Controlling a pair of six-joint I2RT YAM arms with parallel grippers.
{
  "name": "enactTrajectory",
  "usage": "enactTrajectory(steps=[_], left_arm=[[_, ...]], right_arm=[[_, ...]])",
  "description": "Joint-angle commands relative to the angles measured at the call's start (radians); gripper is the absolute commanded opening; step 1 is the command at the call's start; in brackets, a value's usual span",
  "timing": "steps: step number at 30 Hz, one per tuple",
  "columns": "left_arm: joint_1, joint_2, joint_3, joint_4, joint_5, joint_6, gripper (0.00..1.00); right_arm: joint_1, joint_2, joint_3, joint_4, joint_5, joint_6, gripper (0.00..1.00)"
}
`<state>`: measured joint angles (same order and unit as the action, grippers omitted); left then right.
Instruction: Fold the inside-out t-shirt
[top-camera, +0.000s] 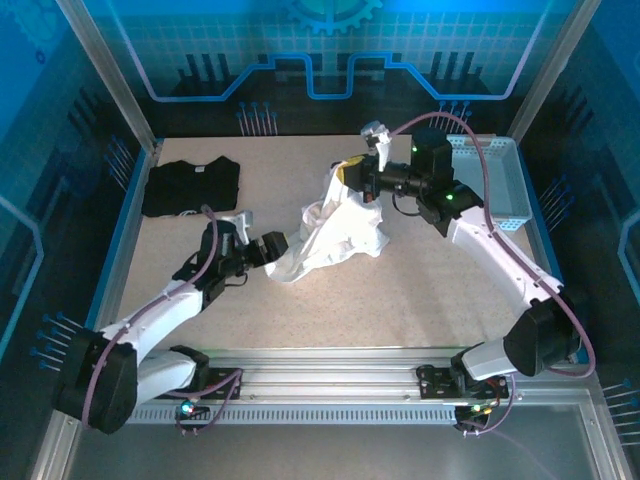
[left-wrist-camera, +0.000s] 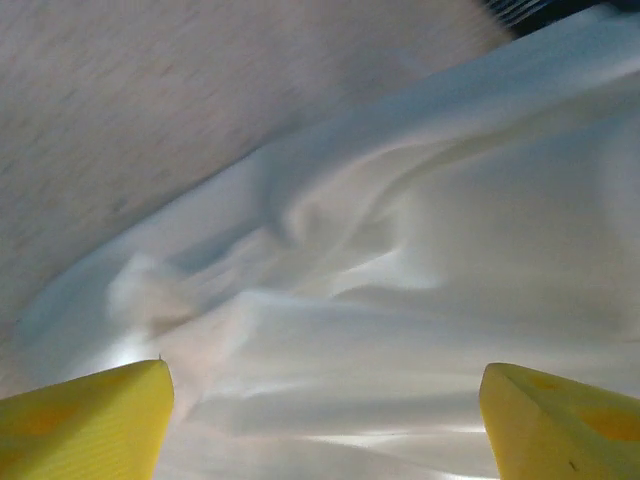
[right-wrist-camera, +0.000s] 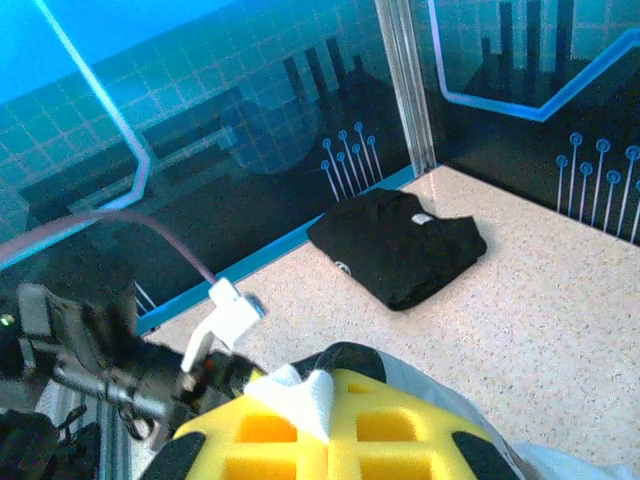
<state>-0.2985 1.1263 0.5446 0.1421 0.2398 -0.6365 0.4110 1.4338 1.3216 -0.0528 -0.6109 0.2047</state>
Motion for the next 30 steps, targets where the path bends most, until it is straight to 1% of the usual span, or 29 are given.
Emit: enactTrajectory(steps=[1, 3, 5, 7, 8, 9, 10, 12, 14, 15, 18, 20, 21, 25, 27, 28, 30], left_arm=[[-0.004, 0.023, 0.097, 0.03, 0.149, -0.054, 0.83], [-0.012, 0.067, 0.149, 0.058, 0.195, -0.089, 0.83], [-0.026, 0.115, 0.206, 0.033, 0.187, -0.076, 0.83], [-0.036, 0.18, 0.271, 0.0, 0.179, -0.05, 0.8], [-0.041, 0.218, 0.3, -0.006, 0.176, -0.045, 0.76], [-0.047, 0.263, 0.33, -0.006, 0.186, -0.051, 0.68], [-0.054, 0.298, 0.355, -0.003, 0.208, -0.057, 0.59], [-0.068, 0.37, 0.397, -0.022, 0.21, -0.068, 0.34], [-0.041, 0.417, 0.399, -0.026, 0.182, -0.097, 0.06], [-0.015, 0.421, 0.381, -0.011, 0.16, -0.122, 0.0], [0.095, 0.377, 0.261, 0.086, 0.102, -0.204, 0.0], [0.116, 0.324, 0.197, 0.103, 0.065, -0.206, 0.0], [0.114, 0.304, 0.176, 0.113, 0.058, -0.201, 0.0], [0.08, 0.22, 0.024, 0.242, 0.038, -0.18, 0.01], [0.05, 0.183, -0.049, 0.308, 0.032, -0.124, 0.06], [0.03, 0.161, -0.075, 0.315, 0.024, -0.086, 0.1], [-0.002, 0.127, -0.095, 0.271, -0.001, -0.003, 0.2]], right_arm=[[-0.009, 0.002, 0.002, 0.022, -0.038, -0.031, 0.0], [-0.009, 0.005, 0.002, 0.016, -0.039, -0.034, 0.0], [-0.009, 0.007, 0.0, 0.016, -0.042, -0.034, 0.0], [-0.006, 0.007, 0.001, 0.018, -0.043, -0.033, 0.0], [-0.005, 0.007, 0.003, 0.02, -0.044, -0.031, 0.0], [-0.004, 0.009, 0.009, 0.021, -0.043, -0.029, 0.0], [-0.004, 0.011, 0.022, 0.024, -0.04, -0.023, 0.0], [-0.005, 0.02, 0.071, 0.027, -0.038, -0.003, 0.0], [-0.014, 0.017, 0.147, 0.017, -0.04, 0.02, 0.0], [-0.022, 0.002, 0.17, 0.021, -0.038, 0.032, 0.0], [-0.064, -0.089, 0.142, 0.124, -0.025, 0.117, 0.0], [-0.076, -0.142, 0.092, 0.159, -0.019, 0.144, 0.0], [-0.075, -0.153, 0.069, 0.162, -0.021, 0.143, 0.0], [-0.081, -0.165, -0.059, 0.169, -0.019, 0.138, 0.0], [-0.09, -0.156, -0.112, 0.189, -0.034, 0.146, 0.0], [-0.096, -0.145, -0.127, 0.189, -0.044, 0.145, 0.0], [-0.108, -0.117, -0.131, 0.184, -0.083, 0.14, 0.0]])
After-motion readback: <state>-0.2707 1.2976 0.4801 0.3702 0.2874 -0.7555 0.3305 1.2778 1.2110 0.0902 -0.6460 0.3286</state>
